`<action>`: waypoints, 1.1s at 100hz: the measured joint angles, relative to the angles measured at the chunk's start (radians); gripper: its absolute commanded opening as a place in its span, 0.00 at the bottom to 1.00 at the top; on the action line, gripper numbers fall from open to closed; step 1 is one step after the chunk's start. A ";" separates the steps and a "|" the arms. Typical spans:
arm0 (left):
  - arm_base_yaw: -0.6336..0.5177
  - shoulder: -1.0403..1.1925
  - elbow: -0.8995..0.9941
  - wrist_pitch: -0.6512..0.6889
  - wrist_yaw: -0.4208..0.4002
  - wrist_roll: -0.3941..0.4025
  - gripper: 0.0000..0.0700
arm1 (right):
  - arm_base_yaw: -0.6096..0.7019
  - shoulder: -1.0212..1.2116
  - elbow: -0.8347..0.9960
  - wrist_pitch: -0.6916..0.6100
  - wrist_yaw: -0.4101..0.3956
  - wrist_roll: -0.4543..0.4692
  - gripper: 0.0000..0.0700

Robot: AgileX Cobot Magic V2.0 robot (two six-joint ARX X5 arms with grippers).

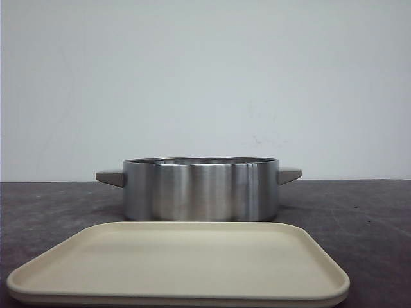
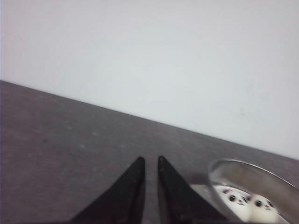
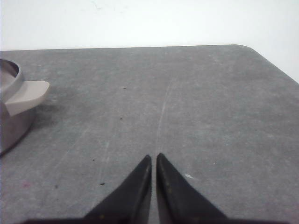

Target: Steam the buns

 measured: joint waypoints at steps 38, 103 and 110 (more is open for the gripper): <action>0.065 -0.108 -0.140 -0.003 -0.001 0.060 0.02 | 0.000 0.000 0.000 0.000 0.000 0.000 0.02; 0.019 -0.107 -0.140 -0.207 -0.002 0.223 0.02 | 0.000 0.000 0.000 0.000 0.000 0.000 0.02; 0.002 -0.107 -0.140 -0.207 -0.002 0.240 0.02 | 0.000 0.000 0.000 0.000 0.000 0.000 0.02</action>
